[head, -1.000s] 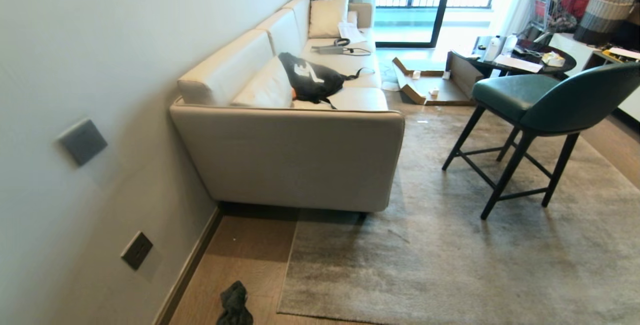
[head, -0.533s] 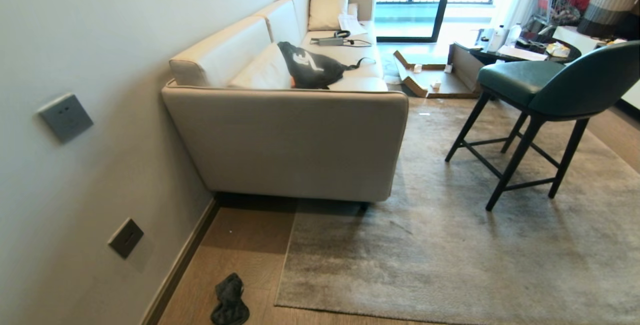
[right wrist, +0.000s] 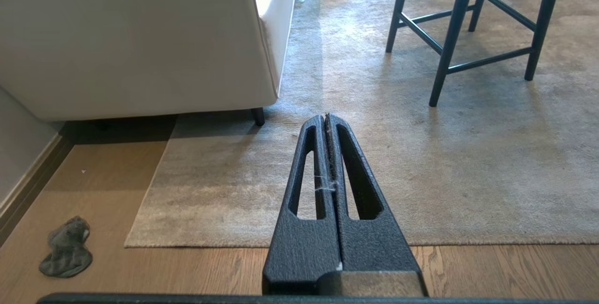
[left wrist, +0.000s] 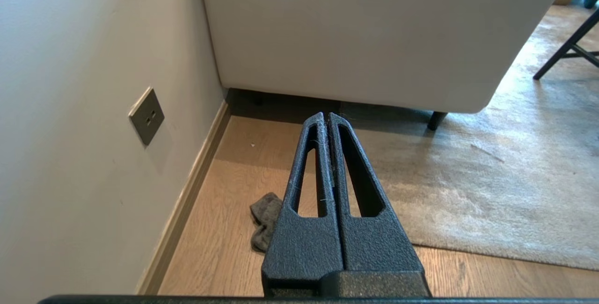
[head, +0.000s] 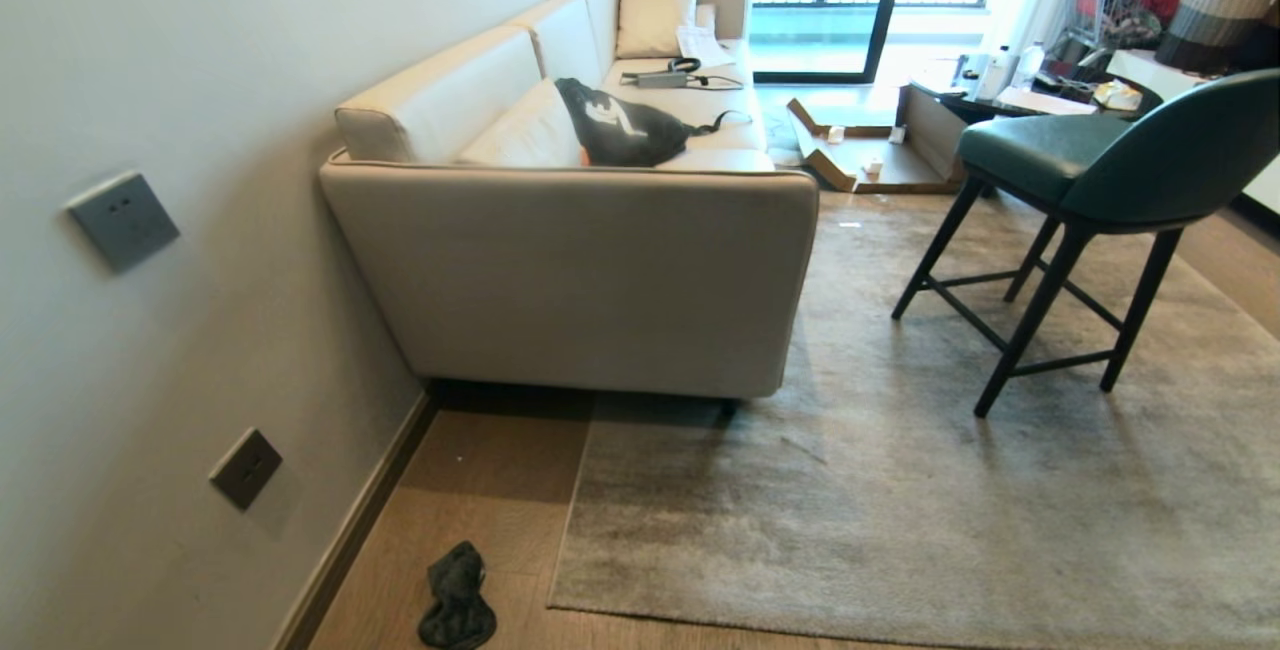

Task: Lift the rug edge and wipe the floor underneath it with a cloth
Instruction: Pick up the rag

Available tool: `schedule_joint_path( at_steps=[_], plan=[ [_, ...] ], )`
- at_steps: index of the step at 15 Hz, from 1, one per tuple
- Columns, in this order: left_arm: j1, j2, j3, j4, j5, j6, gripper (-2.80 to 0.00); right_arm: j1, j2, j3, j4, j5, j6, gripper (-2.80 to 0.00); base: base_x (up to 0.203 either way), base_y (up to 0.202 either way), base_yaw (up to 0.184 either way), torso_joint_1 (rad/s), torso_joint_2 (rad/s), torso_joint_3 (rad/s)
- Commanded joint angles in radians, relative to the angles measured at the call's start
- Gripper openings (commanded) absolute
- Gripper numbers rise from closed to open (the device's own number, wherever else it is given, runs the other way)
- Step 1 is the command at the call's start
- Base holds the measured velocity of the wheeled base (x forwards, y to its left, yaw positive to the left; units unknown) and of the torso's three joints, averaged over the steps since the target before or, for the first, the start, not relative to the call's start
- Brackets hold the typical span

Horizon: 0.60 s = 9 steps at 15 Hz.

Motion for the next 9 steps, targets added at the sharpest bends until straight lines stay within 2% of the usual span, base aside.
schedule_joint_path(
  at_steps=[1,9],
  plan=[
    [0.0,0.0,0.0,0.0,0.0,-0.001,-2.8,0.0,0.002,0.0,0.0,0.0,0.001,-2.8,0.0,0.0,0.0,0.0,0.0,0.0],
    [0.0,0.0,0.0,0.0,0.0,-0.001,-2.8,0.0,0.0,0.0,0.0,0.0,0.0,-2.8,0.0,0.0,0.0,0.006,0.04,0.05]
  ],
)
